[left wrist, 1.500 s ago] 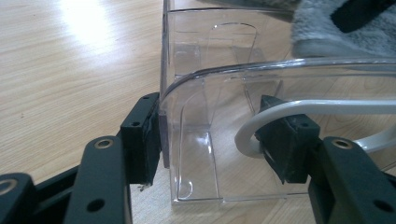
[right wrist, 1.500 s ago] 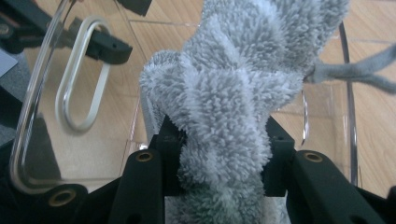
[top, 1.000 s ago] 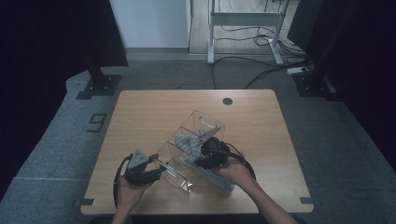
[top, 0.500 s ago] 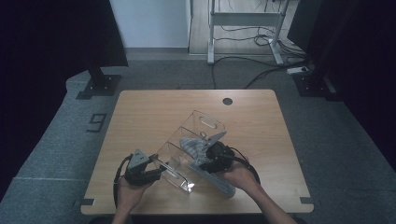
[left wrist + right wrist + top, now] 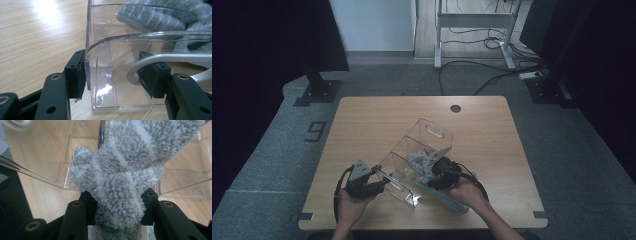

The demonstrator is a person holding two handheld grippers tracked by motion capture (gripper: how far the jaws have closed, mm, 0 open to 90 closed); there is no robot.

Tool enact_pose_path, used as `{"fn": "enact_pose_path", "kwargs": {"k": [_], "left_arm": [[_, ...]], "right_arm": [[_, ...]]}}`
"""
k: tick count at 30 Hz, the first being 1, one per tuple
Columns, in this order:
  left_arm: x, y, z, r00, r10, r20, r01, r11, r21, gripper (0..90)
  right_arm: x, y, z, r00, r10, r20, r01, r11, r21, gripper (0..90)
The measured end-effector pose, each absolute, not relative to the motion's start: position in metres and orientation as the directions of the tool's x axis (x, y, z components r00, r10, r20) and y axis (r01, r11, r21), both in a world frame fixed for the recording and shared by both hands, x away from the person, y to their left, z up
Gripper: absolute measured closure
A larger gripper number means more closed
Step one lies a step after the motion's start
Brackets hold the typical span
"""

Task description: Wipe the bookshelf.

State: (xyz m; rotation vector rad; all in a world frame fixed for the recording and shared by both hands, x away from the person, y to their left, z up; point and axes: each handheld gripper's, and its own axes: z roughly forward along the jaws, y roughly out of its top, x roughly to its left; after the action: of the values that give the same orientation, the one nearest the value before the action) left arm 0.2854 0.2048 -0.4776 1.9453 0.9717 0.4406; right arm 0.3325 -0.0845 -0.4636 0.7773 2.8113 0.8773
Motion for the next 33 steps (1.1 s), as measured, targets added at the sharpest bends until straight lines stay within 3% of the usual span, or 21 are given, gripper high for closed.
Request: {"fn": "enact_pose_path", "kwargs": {"k": [19, 28, 33], "left_arm": [[0.286, 0.204, -0.478, 0.63, 0.774, -0.069, 0.454, -0.294, 0.841, 42.6], [0.281, 0.208, -0.474, 0.639, 0.769, -0.017, 0.42, -0.331, 0.845, 38.7], [0.275, 0.216, -0.474, 0.654, 0.755, -0.041, 0.418, -0.315, 0.852, 42.3]], "right_arm": [[0.338, -0.086, -0.521, -0.84, 0.526, 0.132, 0.509, 0.682, 0.526, 59.7], [0.337, -0.086, -0.522, -0.841, 0.527, 0.121, 0.504, 0.683, 0.529, 60.0], [0.337, -0.086, -0.522, -0.842, 0.527, 0.12, 0.503, 0.685, 0.527, 60.0]]}}
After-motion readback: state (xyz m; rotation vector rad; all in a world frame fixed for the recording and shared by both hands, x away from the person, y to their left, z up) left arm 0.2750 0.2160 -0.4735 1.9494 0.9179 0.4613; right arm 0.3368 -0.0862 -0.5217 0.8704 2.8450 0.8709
